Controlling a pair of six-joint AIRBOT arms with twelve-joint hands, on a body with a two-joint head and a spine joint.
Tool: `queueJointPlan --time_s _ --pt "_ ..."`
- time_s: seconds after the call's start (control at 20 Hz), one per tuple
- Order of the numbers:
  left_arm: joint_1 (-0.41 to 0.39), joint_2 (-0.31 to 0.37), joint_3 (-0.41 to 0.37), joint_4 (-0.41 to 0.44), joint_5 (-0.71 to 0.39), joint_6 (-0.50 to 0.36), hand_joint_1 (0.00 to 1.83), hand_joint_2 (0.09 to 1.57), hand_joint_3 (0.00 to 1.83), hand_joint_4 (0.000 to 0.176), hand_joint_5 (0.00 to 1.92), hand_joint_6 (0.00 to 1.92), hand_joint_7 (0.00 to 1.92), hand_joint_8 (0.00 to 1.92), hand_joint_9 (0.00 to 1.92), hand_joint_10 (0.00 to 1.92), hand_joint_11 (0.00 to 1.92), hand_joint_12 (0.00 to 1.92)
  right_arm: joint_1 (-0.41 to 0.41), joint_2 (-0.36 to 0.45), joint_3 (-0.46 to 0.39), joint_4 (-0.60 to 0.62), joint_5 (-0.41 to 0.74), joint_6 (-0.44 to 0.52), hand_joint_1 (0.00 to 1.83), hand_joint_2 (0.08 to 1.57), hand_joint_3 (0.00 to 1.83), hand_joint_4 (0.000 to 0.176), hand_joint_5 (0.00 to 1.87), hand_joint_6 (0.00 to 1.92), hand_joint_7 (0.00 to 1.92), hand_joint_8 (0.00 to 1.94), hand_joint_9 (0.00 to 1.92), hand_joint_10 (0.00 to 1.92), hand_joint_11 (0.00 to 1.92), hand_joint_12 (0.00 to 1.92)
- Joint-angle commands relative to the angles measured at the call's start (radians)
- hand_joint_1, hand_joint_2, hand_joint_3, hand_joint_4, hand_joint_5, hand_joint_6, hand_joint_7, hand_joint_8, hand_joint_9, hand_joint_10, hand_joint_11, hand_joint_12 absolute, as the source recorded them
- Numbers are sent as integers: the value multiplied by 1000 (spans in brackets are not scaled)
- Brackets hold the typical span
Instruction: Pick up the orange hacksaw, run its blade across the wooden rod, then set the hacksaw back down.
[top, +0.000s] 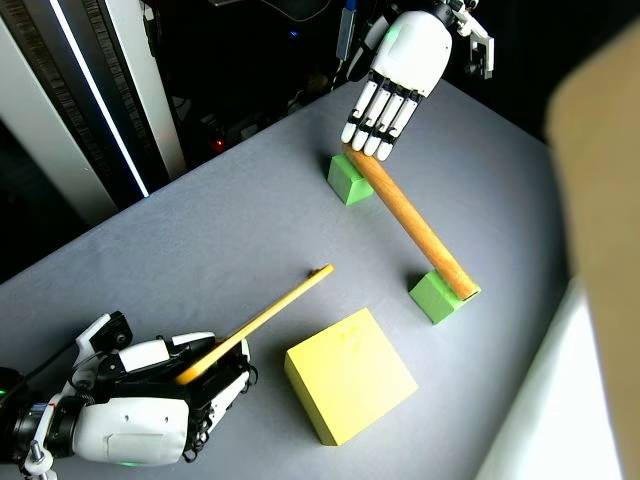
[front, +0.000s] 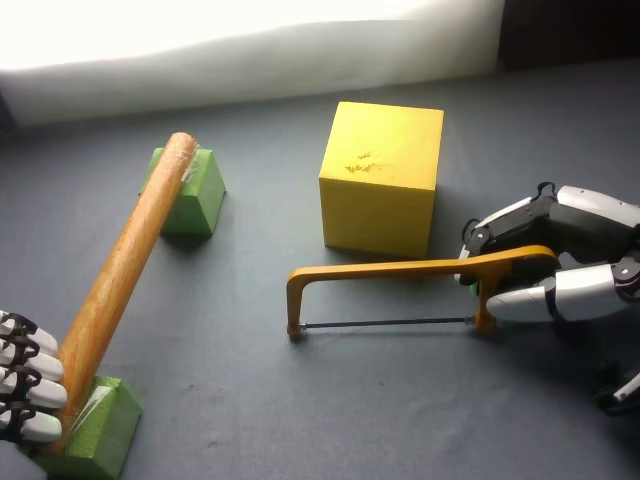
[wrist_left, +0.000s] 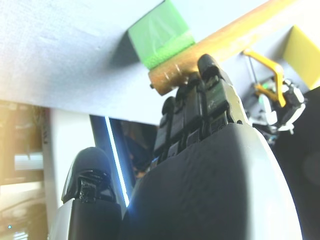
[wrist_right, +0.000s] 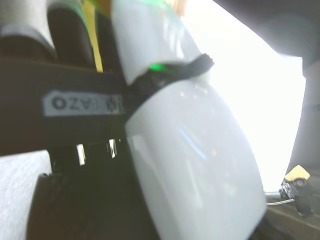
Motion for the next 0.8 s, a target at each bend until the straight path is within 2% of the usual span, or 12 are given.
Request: queueJointPlan --time_s 0.0,0.1,0.15,0.25,0.3,0.35,0.45,0.55,0.6,0.65,0.7,0.75 --pt "-6 0 2 -48 -10 3 151 1300 0 0 63 4 73 3 62 5 0 271 6 6 -4 30 111 7 1386 1111 0 0 892 869 963 1019 1012 1226 1039 1322" --pt "-6 1 2 -48 -10 3 151 1300 0 0 63 4 73 3 62 5 0 271 7 9 -5 30 134 7 1386 1111 0 0 892 869 963 1019 1012 1226 1039 1322" --pt "-6 1 2 -49 -10 3 120 1308 1 0 33 3 43 2 32 4 0 178 9 13 -6 31 164 6 1383 1117 1 0 900 845 943 1070 997 1241 1037 1316" --pt "-7 1 2 -52 -10 3 120 1310 1 0 20 0 23 1 21 1 0 139 18 28 -26 31 186 -1 1384 1118 1 0 906 819 928 1100 994 1250 1033 1310" --pt "-7 1 2 -54 -10 3 130 1300 0 0 33 2 44 3 38 3 0 185 23 36 -38 31 188 -10 1388 1107 0 0 926 789 939 1084 1029 1194 1071 1270" --pt "-8 1 2 -54 -10 3 113 1298 0 0 31 1 45 3 43 2 0 224 31 50 -59 31 192 -20 1385 1116 1 0 893 835 930 1101 1013 1220 1068 1279" --pt "-8 1 2 -55 -10 3 122 1301 1 0 34 1 45 1 42 1 0 199 37 72 -95 33 209 -41 1385 1117 1 0 872 877 936 1086 1015 1211 1065 1262" --pt "-8 1 2 -55 -10 3 148 1295 0 0 34 1 46 1 43 1 0 181 38 93 -136 86 219 -103 1383 1123 0 0 865 890 931 1084 997 1242 1039 1283" --pt "-9 1 1 -55 -10 3 157 1295 0 0 30 1 45 0 40 0 0 163 43 104 -161 130 220 -151 1395 1092 0 0 922 795 1017 965 1088 1153 1047 1296" --pt "-9 1 1 -55 -10 3 159 1294 0 0 27 0 42 0 38 0 0 159 47 109 -171 143 217 -169 1384 1120 0 0 854 902 949 1053 1017 1221 1043 1290" --pt "-9 1 1 -55 -10 3 151 1292 0 0 50 4 60 3 53 3 0 206 62 120 -190 162 201 -202 1382 1126 0 0 836 931 937 1066 1004 1234 1047 1290" --pt "-9 1 1 -55 -10 3 135 1295 1 0 52 3 66 3 58 4 0 219 74 125 -194 162 196 -217 1395 1092 0 0 905 824 1018 964 1107 1114 1058 1282"
